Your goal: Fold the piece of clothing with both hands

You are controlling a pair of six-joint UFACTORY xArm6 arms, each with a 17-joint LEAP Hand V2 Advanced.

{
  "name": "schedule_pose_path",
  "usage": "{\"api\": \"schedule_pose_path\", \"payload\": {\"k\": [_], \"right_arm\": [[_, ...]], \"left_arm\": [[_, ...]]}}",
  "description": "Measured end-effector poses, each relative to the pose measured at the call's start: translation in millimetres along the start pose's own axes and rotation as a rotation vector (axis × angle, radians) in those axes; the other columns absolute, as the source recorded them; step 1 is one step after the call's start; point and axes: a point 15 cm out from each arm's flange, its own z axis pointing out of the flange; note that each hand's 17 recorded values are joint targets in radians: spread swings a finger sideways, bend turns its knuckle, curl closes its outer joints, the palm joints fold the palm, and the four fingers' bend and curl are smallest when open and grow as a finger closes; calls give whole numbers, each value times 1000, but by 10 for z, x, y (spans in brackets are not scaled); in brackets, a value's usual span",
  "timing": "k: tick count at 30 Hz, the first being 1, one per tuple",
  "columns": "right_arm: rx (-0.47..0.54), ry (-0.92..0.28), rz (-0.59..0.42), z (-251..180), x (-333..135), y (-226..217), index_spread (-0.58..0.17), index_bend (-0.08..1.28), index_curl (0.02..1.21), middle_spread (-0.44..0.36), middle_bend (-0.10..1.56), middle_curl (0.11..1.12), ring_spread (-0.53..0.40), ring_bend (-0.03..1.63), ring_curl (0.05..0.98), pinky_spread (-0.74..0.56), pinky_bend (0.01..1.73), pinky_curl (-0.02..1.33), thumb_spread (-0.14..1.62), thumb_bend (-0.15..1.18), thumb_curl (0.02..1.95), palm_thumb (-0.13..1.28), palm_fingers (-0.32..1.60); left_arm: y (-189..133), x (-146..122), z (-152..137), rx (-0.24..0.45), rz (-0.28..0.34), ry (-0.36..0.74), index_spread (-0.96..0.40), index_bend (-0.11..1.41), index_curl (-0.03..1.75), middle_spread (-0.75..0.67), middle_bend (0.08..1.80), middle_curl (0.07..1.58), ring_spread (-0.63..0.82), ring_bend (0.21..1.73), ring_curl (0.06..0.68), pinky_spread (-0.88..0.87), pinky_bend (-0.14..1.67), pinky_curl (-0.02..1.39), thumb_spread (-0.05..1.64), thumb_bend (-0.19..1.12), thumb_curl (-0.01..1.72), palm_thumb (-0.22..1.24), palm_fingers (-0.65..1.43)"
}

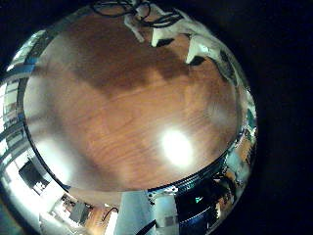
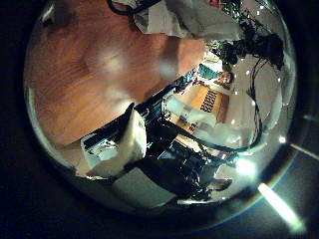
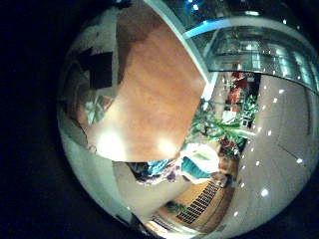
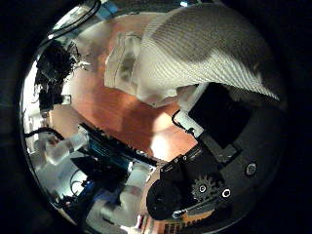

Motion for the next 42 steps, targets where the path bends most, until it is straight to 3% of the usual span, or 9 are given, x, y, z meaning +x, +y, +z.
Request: {"api": "schedule_pose_path", "payload": {"k": [6,11,19,26,29,31,36,40,42], "right_arm": [[10,197,-167,-199,-555,-563,-274,1081,837,-139,1294,822,-229,1345,761,-199,1209,971,1005,-12,861,1026,1068],[8,275,-250,-252,-1014,-1013,-274,1077,842,-141,1283,823,-230,1337,766,-207,1200,984,999,-19,865,992,1070],[7,281,-268,-151,-1359,-1411,-281,1053,846,-151,1255,823,-230,1330,764,-227,1181,983,1039,-16,798,904,1077],[-6,272,-277,-28,-1436,-1491,-291,1027,851,-158,1230,821,-234,1321,757,-242,1174,971,1075,-21,738,876,1081],[-8,261,-268,-10,-1439,-1484,-311,921,833,-167,1195,802,-240,1305,731,-279,1147,927,1093,-32,702,823,1051],[-6,251,-267,-18,-1453,-1479,-343,779,820,-197,1122,777,-257,1297,709,-352,1141,881,1113,-26,681,798,938],[5,174,-217,-95,-1366,-1396,-388,258,675,-293,755,660,-328,1266,659,-488,1263,810,1147,-21,637,755,260],[47,79,-162,-189,-1269,-1312,-384,175,549,-242,553,558,-325,1103,559,-384,1185,757,1158,-21,611,729,61],[98,15,-136,-294,-1207,-1288,-373,167,517,-181,468,514,-252,989,512,-270,1111,737,1146,-26,594,712,-75]], "left_arm": [[356,-260,-5,28,-60,36,-51,189,382,196,170,274,359,670,214,463,381,327,1231,-16,323,424,71],[690,-441,75,40,-106,68,-51,191,388,196,170,272,358,666,213,463,374,324,1238,-15,322,426,79],[1155,-721,117,68,-177,67,-52,190,393,195,168,270,357,659,213,462,367,325,1236,-15,325,432,89],[1257,-783,116,81,-198,70,-52,188,393,188,167,268,355,657,214,462,366,325,1236,-15,326,433,91],[1243,-770,123,79,-196,73,-52,188,393,187,167,268,346,657,215,461,366,325,1236,-15,327,433,91],[1231,-764,113,81,-195,71,-52,187,393,187,169,269,343,656,215,461,365,325,1236,-15,327,433,92],[1181,-725,122,79,-190,70,-52,187,392,186,168,270,340,655,215,461,365,325,1236,-15,327,433,92],[1137,-693,113,78,-190,63,-52,187,392,186,168,270,339,655,215,461,365,325,1236,-15,327,432,92],[1117,-669,105,77,-190,59,-52,187,392,186,168,271,339,655,215,461,365,325,1236,-15,328,432,92]]}}
